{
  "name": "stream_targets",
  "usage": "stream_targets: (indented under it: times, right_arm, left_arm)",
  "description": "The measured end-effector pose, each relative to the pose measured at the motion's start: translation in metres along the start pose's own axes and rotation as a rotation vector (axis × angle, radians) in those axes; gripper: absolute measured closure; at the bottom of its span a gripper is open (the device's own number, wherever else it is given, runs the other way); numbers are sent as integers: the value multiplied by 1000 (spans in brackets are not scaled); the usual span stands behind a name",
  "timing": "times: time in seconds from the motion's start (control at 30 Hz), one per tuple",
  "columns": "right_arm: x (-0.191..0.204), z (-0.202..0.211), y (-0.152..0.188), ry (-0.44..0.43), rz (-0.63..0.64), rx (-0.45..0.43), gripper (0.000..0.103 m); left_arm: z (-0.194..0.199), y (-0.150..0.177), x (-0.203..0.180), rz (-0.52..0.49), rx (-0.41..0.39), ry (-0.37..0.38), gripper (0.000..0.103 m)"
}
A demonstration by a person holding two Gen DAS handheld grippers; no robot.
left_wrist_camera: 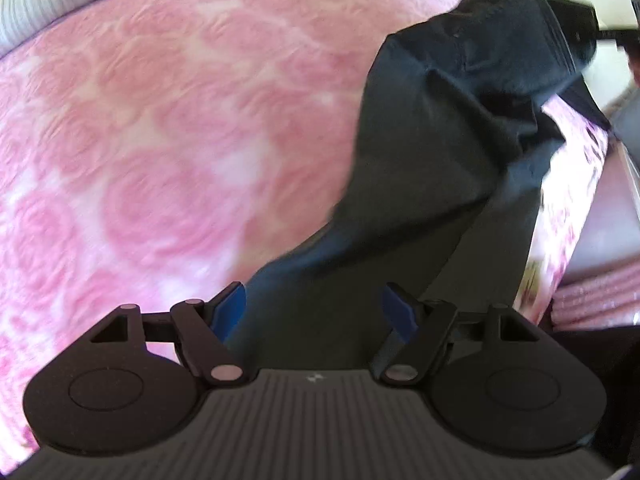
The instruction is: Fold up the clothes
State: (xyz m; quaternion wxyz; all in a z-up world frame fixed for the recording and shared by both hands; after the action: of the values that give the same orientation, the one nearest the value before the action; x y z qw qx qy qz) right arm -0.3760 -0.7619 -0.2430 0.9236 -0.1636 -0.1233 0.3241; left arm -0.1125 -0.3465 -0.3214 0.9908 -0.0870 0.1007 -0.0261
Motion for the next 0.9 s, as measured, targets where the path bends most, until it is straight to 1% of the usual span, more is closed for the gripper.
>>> stream_targets:
  times: [0.07,0.1,0.13,0.2,0.27,0.33,0.37,0.4,0.43,0.47,0.5,0.6,0.67,0.73,0.83,0.9]
  right_arm:
    - [-40,-3,10,-14,-86,4,78]
    - [-60,-5,15,-17,-129,8,72]
    - [-80,-6,20,-13,-174,15,68]
    - [-118,-6,34,41,-280,46,51]
    - [-147,1,48,88,-386,80,48]
    - [-158,14,61,136,-421,93,47]
    - [-154,21,62,128,-397,76,45]
    - [-148,28,63,123,-364,59,43]
    - [-136,34,62,120,-304,48,41]
    - [-121,37,58,111,-230,42,36]
    - [-107,38,53,100,-152,40,32]
    - [-51,26,36,69,158,57,27]
    - [-11,13,26,60,408,57,26]
    - [21,-4,12,70,660,55,26]
    - [55,-31,-18,91,977,72,25]
    - [65,-52,-45,98,1139,118,24]
  left_arm:
    - [-7,-24,-25,5,-15,6,31]
    - [-11,-36,-37,6,-21,8,31]
    - [-16,-48,-48,-2,-23,7,30]
    - [-29,-75,-65,-65,-14,-16,27]
    - [-42,-101,-80,-144,-1,-46,25]
    - [-59,-120,-85,-237,27,-88,25]
    - [-70,-126,-84,-270,57,-106,25]
    - [-81,-129,-81,-281,90,-121,25]
    - [-92,-130,-75,-271,125,-126,25]
    - [-101,-129,-68,-247,161,-121,25]
    - [-105,-126,-61,-218,178,-115,25]
    - [-105,-113,-40,-121,179,-108,25]
    - [-96,-99,-26,-56,162,-97,25]
    - [-83,-82,-15,-13,143,-94,25]
    - [-60,-54,0,18,141,-114,25]
    - [-51,-30,14,31,152,-128,25]
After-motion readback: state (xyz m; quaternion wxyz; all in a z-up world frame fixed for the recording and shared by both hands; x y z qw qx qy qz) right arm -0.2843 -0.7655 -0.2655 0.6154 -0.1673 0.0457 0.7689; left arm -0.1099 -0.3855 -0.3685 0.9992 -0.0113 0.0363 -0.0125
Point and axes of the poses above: each gripper's, at about its wrist camera, not at the fingertips, and z roughly against the way its jaws point, x to its left, y to its underside, the point moved 5 cm from there along -z, roughly the way its jaws point, and after that the axes turned 11 degrees about x, right-handed, at the moved point
